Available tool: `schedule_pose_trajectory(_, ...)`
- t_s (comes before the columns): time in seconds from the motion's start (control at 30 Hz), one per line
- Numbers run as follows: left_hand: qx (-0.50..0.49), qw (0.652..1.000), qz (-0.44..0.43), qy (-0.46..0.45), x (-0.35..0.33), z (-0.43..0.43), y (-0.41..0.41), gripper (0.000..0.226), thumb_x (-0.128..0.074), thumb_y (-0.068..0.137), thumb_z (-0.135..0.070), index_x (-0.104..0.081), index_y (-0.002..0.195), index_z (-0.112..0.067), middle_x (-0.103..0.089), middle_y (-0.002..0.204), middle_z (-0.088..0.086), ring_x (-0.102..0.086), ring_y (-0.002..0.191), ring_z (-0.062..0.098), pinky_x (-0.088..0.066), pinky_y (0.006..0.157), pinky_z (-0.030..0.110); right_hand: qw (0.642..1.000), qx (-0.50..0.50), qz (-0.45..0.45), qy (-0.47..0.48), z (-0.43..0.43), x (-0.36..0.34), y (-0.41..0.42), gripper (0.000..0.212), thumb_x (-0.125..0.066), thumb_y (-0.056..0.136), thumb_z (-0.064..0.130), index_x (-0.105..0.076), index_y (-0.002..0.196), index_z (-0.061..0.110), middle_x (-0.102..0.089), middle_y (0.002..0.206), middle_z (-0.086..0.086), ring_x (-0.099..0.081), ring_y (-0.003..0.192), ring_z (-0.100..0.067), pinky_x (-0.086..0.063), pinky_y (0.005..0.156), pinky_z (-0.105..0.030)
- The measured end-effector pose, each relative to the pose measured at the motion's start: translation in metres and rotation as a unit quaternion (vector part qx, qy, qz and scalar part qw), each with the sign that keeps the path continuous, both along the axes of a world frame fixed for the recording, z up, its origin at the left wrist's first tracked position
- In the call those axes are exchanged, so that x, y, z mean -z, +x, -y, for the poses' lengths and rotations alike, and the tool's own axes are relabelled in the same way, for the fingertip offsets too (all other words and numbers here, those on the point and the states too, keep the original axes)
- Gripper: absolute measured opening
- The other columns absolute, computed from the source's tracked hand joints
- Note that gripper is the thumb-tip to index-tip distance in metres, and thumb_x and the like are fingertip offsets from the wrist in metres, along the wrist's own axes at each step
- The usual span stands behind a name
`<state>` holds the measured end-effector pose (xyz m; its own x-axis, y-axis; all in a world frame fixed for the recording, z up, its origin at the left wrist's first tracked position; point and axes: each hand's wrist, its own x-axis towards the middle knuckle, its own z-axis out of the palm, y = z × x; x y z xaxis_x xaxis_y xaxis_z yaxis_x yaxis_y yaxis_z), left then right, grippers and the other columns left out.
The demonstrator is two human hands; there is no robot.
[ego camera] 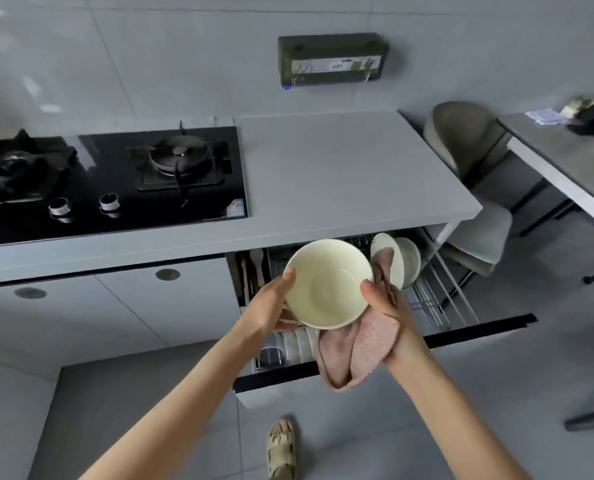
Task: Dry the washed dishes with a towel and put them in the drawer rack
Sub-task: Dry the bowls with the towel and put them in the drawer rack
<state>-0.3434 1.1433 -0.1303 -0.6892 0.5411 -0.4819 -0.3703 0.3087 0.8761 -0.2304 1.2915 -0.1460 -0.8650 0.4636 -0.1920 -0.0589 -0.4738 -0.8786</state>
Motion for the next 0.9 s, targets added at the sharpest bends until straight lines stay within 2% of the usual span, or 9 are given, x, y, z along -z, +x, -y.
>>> schedule_pose_trajectory(0.13,0.076,0.996,0.021,-0.037,0.024,-0.043,-0.037,0.041,-0.039,0.095,-0.053,-0.056,0.116,-0.023,-0.064,0.109,0.008,-0.062,0.094,0.021,-0.052,0.088,0.04,0.972,0.108,0.182,0.103,-0.078,0.016,-0.001,0.054,-0.086,0.062,0.027,-0.062,0.106,0.009,-0.071,0.102,-0.014,-0.068,0.094,-0.029,-0.051,0.093,-0.051)
schedule_pose_trajectory(0.23,0.051,0.996,0.051,-0.059,0.04,-0.064,-0.061,0.033,-0.045,0.095,-0.046,-0.06,0.111,-0.02,-0.064,0.096,0.007,-0.059,0.081,0.019,-0.052,0.085,0.039,0.93,0.129,0.284,0.196,-0.13,0.029,-0.002,0.056,-0.086,0.061,0.028,-0.053,0.104,0.016,-0.068,0.103,-0.009,-0.066,0.094,-0.023,-0.051,0.089,-0.044)
schedule_pose_trajectory(0.33,0.034,0.993,0.07,-0.089,0.061,-0.079,-0.08,0.029,-0.049,0.095,-0.038,-0.061,0.11,-0.016,-0.062,0.087,0.007,-0.058,0.073,0.018,-0.05,0.075,0.034,0.826,0.087,0.426,0.36,-0.173,0.05,-0.011,0.063,-0.08,0.058,0.051,-0.047,0.103,0.022,-0.064,0.097,0.005,-0.062,0.09,-0.02,-0.049,0.085,-0.041)
schedule_pose_trajectory(0.43,0.014,0.989,0.09,-0.116,0.079,-0.085,-0.091,0.019,-0.051,0.095,-0.029,-0.063,0.099,-0.015,-0.06,0.081,0.006,-0.055,0.069,0.019,-0.047,0.076,0.035,0.712,0.003,0.51,0.483,-0.2,0.085,-0.024,0.06,-0.077,0.067,0.05,-0.044,0.105,0.017,-0.058,0.096,0.002,-0.053,0.08,-0.022,-0.042,0.069,-0.033)
schedule_pose_trajectory(0.5,0.006,0.985,0.097,-0.14,0.092,-0.089,-0.097,0.019,-0.051,0.096,-0.027,-0.063,0.099,-0.012,-0.061,0.081,0.007,-0.055,0.073,0.021,-0.048,0.079,0.038,0.667,-0.041,0.522,0.531,-0.215,0.117,-0.033,0.063,-0.077,0.069,0.049,-0.045,0.109,0.013,-0.055,0.096,0.003,-0.053,0.078,-0.02,-0.039,0.065,-0.028)
schedule_pose_trajectory(0.57,-0.01,0.982,0.108,-0.157,0.104,-0.096,-0.101,0.02,-0.051,0.096,-0.026,-0.063,0.101,-0.01,-0.061,0.083,0.008,-0.055,0.076,0.023,-0.05,0.084,0.041,0.648,-0.078,0.529,0.543,-0.224,0.151,-0.037,0.062,-0.077,0.07,0.047,-0.045,0.11,0.011,-0.051,0.094,0.003,-0.058,0.081,-0.021,-0.04,0.066,-0.026)
schedule_pose_trajectory(0.63,-0.03,0.978,0.125,-0.167,0.113,-0.104,-0.101,0.02,-0.051,0.096,-0.024,-0.062,0.101,-0.009,-0.06,0.084,0.009,-0.055,0.077,0.023,-0.05,0.083,0.04,0.653,-0.099,0.53,0.532,-0.233,0.186,-0.04,0.057,-0.077,0.071,0.043,-0.047,0.105,0.01,-0.052,0.09,0.002,-0.061,0.078,-0.02,-0.046,0.064,-0.027)
schedule_pose_trajectory(0.77,-0.084,0.965,0.157,-0.191,0.129,-0.117,-0.095,0.019,-0.051,0.096,-0.023,-0.062,0.102,-0.009,-0.062,0.091,0.012,-0.059,0.083,0.024,-0.051,0.087,0.04,0.64,-0.143,0.548,0.519,-0.247,0.247,-0.047,0.058,-0.076,0.065,0.052,-0.047,0.095,0.013,-0.063,0.088,-0.005,-0.064,0.068,-0.02,-0.055,0.057,-0.03)
schedule_pose_trajectory(0.9,-0.151,0.944,0.192,-0.22,0.141,-0.122,-0.09,0.018,-0.051,0.096,-0.019,-0.061,0.107,-0.009,-0.063,0.098,0.015,-0.062,0.092,0.029,-0.051,0.088,0.042,0.621,-0.156,0.567,0.519,-0.241,0.267,-0.059,0.063,-0.078,0.07,0.045,-0.046,0.106,0.005,-0.062,0.098,-0.014,-0.065,0.084,-0.031,-0.051,0.063,-0.033)
